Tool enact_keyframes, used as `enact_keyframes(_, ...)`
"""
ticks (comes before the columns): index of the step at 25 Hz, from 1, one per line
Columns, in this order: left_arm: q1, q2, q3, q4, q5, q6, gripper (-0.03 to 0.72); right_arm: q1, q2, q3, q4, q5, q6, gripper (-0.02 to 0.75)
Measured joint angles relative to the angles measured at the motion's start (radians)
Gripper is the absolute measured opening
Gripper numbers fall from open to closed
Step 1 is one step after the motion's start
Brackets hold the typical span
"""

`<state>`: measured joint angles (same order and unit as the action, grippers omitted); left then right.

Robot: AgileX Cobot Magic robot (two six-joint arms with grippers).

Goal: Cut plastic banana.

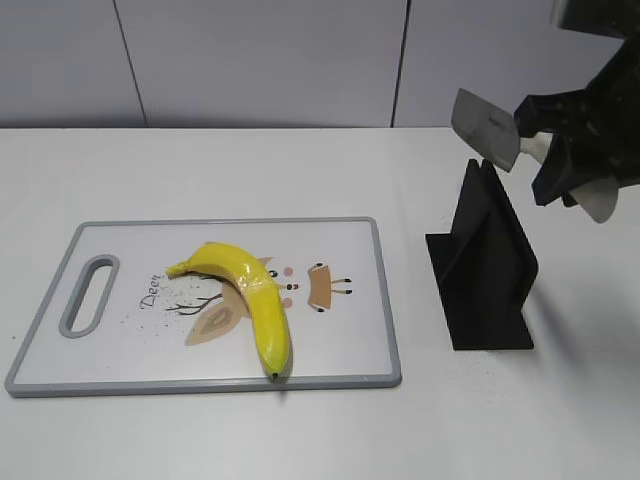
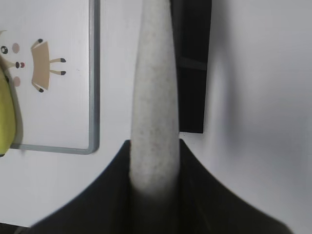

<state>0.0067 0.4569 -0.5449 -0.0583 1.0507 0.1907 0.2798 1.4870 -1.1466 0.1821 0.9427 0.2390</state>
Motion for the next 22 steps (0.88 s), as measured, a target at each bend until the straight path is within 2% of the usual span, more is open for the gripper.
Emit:
enact_keyframes(11,0.000,-0.436,0.046,0.003,0.012,-0.007,0.555,0.000,0.000,0.021,-0.035,-0.032,0.000,0.190)
enact_keyframes(22,0.002,-0.462,0.053,-0.002,0.029,-0.011,0.547,0.000,-0.001,0.074,-0.018,-0.013,0.001,0.190)
